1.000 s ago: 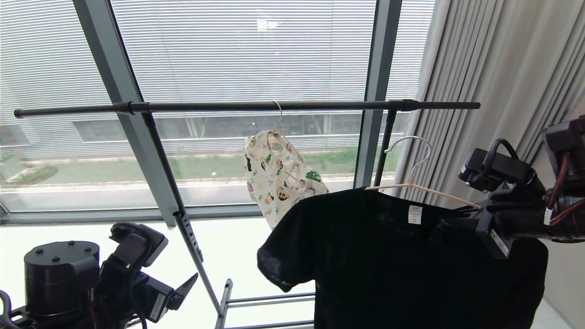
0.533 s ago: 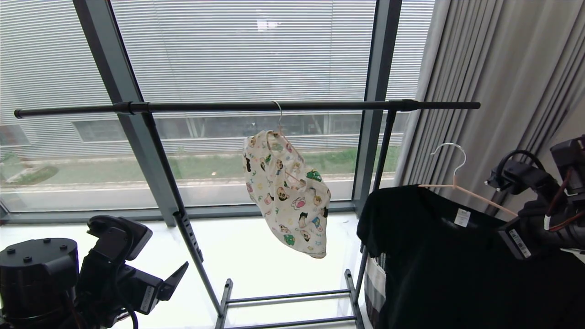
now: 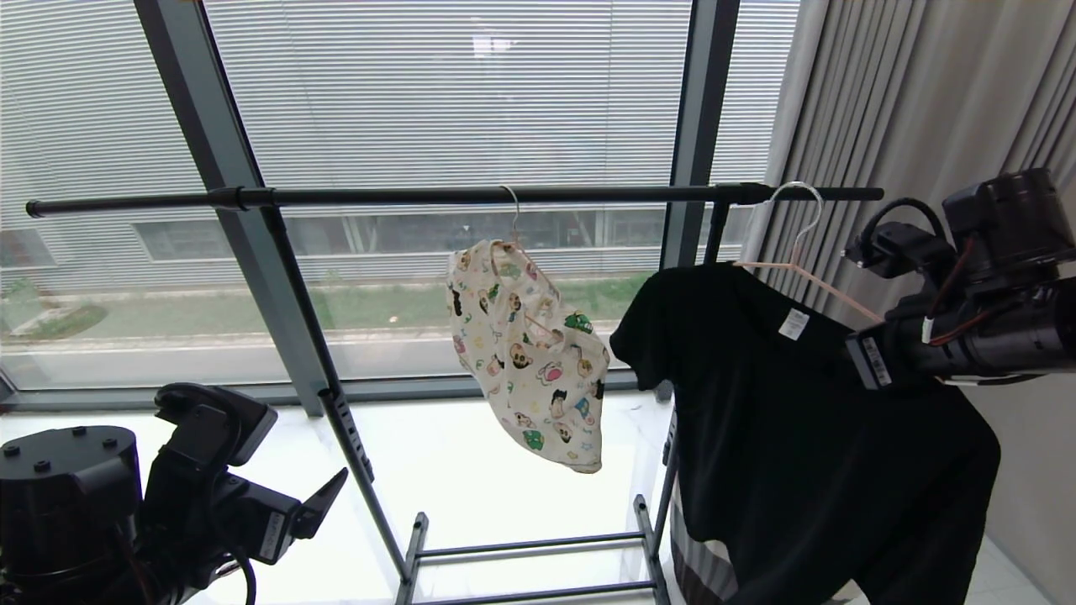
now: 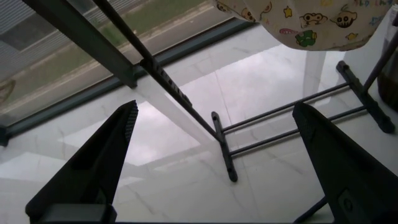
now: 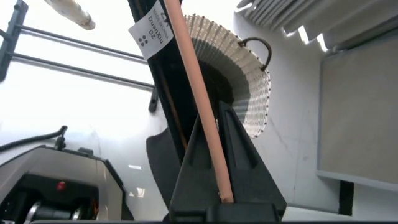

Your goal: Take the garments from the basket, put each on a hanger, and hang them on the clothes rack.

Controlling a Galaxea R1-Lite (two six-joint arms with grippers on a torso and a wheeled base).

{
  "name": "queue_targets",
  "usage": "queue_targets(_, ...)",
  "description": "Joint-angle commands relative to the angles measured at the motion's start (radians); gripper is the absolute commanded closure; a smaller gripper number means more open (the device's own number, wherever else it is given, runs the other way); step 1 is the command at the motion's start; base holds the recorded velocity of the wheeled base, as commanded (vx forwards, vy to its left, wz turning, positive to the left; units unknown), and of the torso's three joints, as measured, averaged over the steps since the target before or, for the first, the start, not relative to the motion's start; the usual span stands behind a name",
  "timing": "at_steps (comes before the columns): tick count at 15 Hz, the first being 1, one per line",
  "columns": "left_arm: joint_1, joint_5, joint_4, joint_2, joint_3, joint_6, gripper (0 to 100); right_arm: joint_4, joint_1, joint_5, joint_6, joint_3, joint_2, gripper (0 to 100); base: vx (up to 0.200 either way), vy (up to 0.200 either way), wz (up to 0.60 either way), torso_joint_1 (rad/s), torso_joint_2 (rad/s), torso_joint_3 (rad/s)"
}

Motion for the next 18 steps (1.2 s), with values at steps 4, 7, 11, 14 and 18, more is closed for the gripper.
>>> queue_targets(4, 0.000, -0.003, 0.000, 0.002, -0.006, -0.003, 0, -0.001, 0.031, -0.058, 0.081, -0.095, 0.099, 100, 0.050, 0.000, 0.00, 0.001, 0.00, 0.001)
queue_targets(7, -0.002, -0.004, 0.000, 0.004, -0.006, -0.002, 0, -0.001, 0.032, -0.063, 0.089, -0.095, 0.097, 100, 0.200, 0.000, 0.00, -0.007, 0.00, 0.005)
queue_targets(11, -0.002, -0.004, 0.000, 0.000, -0.008, -0.002, 0, -0.002, 0.065, -0.063, 0.092, -0.095, 0.097, 100, 0.200, 0.000, 0.00, 0.007, 0.01, 0.001)
queue_targets(14, -0.002, -0.004, 0.000, -0.004, -0.009, -0.002, 0, -0.001, 0.083, -0.063, 0.092, -0.094, 0.099, 100, 0.200, 0.000, 0.00, 0.005, 0.00, 0.001)
queue_targets(18, -0.003, -0.004, 0.000, -0.010, -0.008, -0.003, 0, 0.001, 0.085, -0.063, 0.092, -0.086, 0.100, 100, 0.100, 0.000, 0.00, 0.002, 0.00, 0.002)
